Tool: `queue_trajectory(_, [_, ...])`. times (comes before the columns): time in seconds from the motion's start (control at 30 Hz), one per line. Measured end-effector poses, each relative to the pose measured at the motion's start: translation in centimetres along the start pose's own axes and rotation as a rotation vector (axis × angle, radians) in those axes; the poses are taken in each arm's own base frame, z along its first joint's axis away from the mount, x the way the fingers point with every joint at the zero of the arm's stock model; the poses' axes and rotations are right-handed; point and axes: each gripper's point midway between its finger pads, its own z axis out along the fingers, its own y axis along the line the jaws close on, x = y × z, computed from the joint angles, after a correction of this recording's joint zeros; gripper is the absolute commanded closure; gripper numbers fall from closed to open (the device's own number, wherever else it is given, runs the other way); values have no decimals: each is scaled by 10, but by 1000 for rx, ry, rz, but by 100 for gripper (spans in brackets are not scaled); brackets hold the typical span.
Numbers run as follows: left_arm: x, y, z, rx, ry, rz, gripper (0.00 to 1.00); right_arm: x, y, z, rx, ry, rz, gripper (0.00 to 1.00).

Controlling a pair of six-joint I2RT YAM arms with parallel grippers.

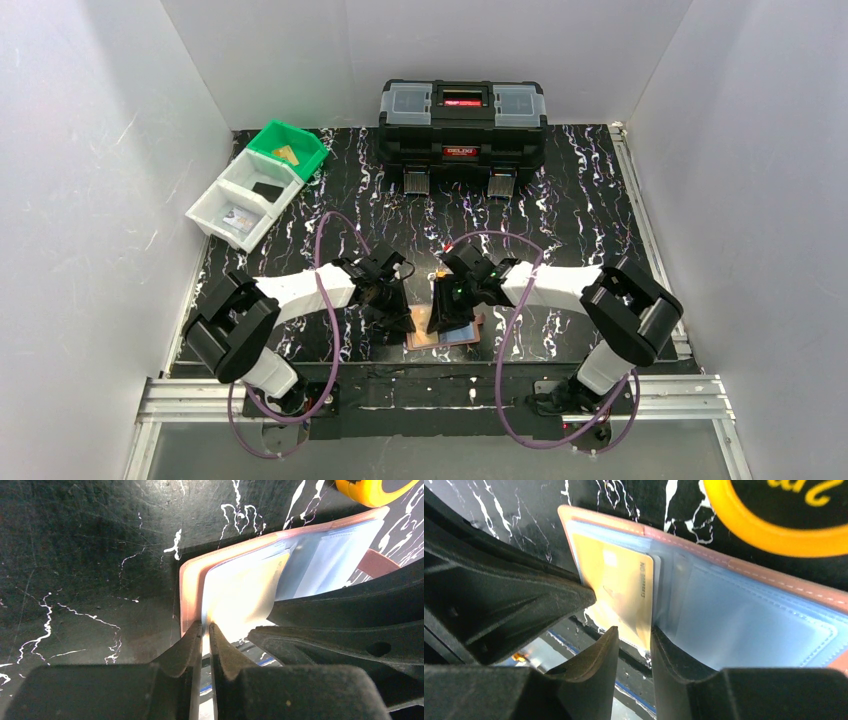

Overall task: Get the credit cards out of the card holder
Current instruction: Remove the credit card from the card holder.

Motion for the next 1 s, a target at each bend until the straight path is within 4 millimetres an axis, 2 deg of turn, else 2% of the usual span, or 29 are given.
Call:
queue_trajectory(0.2, [0,1,-1,-10,-4,-11,100,7,-3,-3,-87,13,39,64])
queue_trajectory(0.93, [2,-2,1,-49,18,-5,100,-1,-17,-7,-271,-6,234,70])
queue_trajectory(1.0, [2,-2,1,-52,19,6,95,-3,-18,-7,-270,-9,243,70])
